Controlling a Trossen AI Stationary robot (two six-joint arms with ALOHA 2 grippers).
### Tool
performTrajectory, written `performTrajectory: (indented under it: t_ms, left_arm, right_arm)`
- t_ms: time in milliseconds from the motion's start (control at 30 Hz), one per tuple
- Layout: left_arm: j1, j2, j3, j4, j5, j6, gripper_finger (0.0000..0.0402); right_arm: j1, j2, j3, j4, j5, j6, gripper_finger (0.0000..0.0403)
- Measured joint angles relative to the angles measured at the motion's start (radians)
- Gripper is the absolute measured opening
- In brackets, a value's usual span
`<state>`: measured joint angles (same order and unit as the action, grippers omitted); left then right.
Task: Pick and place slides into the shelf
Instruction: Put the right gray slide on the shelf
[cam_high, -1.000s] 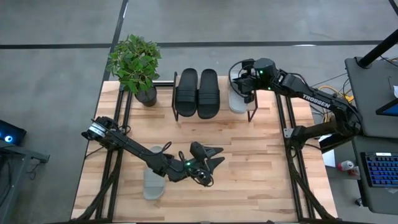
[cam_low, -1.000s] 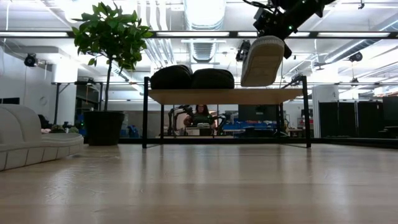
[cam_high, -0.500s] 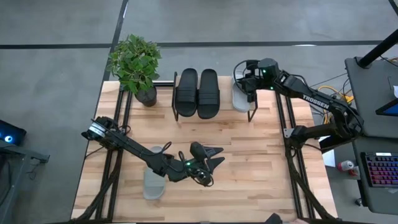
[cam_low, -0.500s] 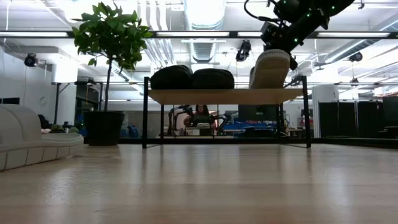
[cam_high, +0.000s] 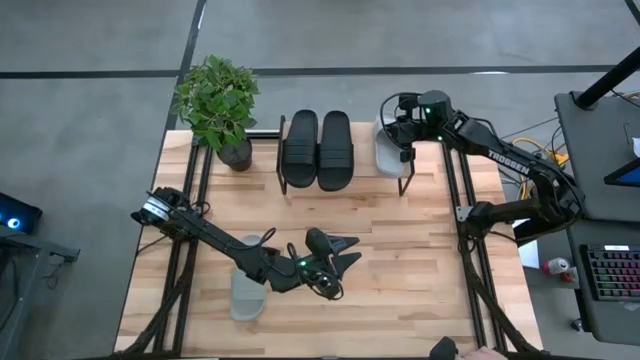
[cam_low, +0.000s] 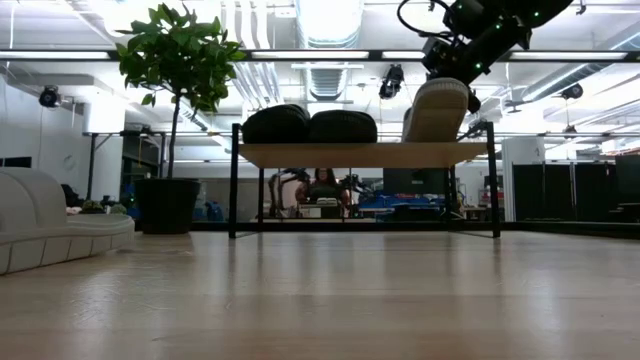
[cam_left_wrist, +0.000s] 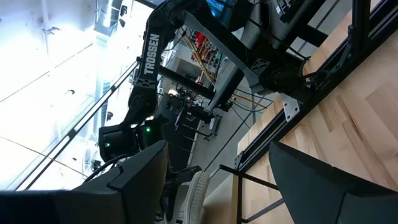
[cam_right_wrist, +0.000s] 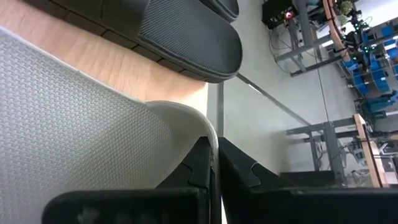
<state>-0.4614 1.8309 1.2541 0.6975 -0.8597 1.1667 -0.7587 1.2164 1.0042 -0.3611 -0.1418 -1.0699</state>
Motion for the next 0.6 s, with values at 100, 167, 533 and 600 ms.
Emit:
performTrajectory:
  t_ms: [100, 167, 533, 600]
  left_arm:
    - [0.000, 0.000, 0.000, 0.000, 0.000, 0.000, 0.0264]
    - [0.000, 0.000, 0.000, 0.000, 0.000, 0.000, 0.0264]
    - [0.001, 0.000, 0.000, 0.000, 0.000, 0.000, 0.0264]
    - [0.001, 0.000, 0.000, 0.000, 0.000, 0.000, 0.0264]
  right_arm:
    - [-0.008, 0.000, 0.000, -0.004, -0.011, 0.005, 0.0008]
    - [-0.014, 0.000, 0.000, -0.016, -0.014, 0.006, 0.0008]
    - [-0.021, 0.000, -0.002, -0.087, -0.006, 0.048, 0.0008]
    - [-0.021, 0.000, -0.003, -0.091, -0.004, 0.049, 0.0008]
